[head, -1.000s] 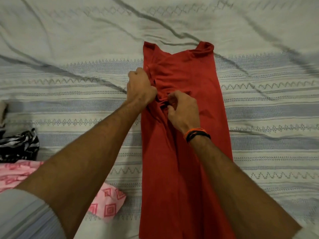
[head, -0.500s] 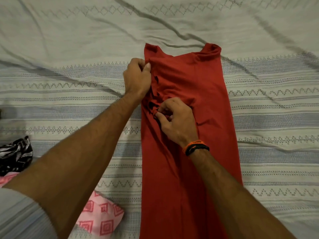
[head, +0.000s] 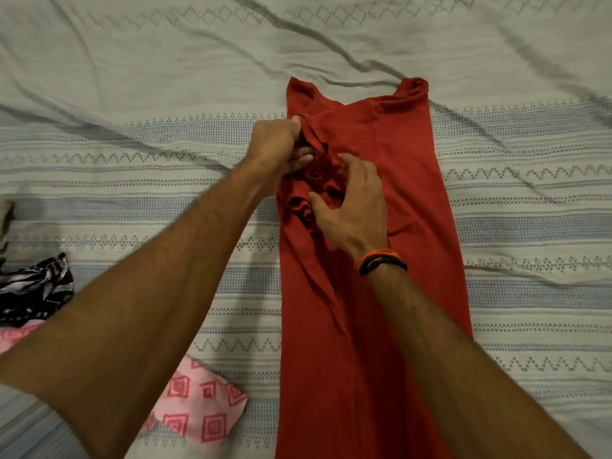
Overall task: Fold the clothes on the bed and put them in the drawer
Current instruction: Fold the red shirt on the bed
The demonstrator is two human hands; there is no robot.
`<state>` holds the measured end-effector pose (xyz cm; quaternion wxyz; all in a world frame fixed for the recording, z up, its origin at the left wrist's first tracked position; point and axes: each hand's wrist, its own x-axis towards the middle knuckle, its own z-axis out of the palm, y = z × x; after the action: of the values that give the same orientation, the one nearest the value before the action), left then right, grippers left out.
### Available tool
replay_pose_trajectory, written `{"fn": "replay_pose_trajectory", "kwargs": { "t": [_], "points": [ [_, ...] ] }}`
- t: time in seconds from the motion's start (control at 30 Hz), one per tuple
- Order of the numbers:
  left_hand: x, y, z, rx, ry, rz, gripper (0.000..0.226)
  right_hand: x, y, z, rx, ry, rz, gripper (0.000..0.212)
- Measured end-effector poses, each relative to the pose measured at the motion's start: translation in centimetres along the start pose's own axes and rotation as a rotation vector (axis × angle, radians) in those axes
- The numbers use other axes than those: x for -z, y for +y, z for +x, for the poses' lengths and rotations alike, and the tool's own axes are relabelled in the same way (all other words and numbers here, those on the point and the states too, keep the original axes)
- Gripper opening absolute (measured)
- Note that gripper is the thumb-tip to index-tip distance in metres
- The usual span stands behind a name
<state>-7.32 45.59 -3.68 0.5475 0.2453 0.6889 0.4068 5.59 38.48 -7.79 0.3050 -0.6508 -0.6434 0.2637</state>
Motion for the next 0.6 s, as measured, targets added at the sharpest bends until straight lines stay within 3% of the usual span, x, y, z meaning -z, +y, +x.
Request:
{"fn": "replay_pose_trajectory", "kwargs": {
  "t": [0.07, 0.13, 0.2, 0.3, 0.43, 0.6],
  "points": [
    [0.1, 0.4, -0.6, 0.045, -0.202, 0.005, 0.018, -0.5, 0.3, 0.9, 0.006, -0.099, -0.074, 0.065],
    [0.3, 0.1, -0.6, 0.019, -0.309, 0.098, 0.017, -0.7, 0.2, 1.9, -0.041, -0.078, -0.052, 0.034],
    [0.6, -0.6, -0.2, -0.065, -0.171, 0.195, 0.013, -0.6, 0.7, 3.0, -0.225, 0.037, 0.103, 0.017],
    [1.7, -1.6, 0.4, -0.234, 0.224, 0.538, 0.016, -0.2, 1.7, 3.1, -0.385, 0.156, 0.29, 0.02],
    [1.6, -2.2, -0.1, -0.154, 0.152, 0.868, 0.04, -0.4, 2.8, 2.1, -0.322, 0.048, 0.302, 0.018],
    [0.6, -2.0, -0.1, -0.123, 0.152, 1.07, 0.076, -1.1, 3.1, 3.0, -0.438, 0.102, 0.436, 0.01]
  ]
}}
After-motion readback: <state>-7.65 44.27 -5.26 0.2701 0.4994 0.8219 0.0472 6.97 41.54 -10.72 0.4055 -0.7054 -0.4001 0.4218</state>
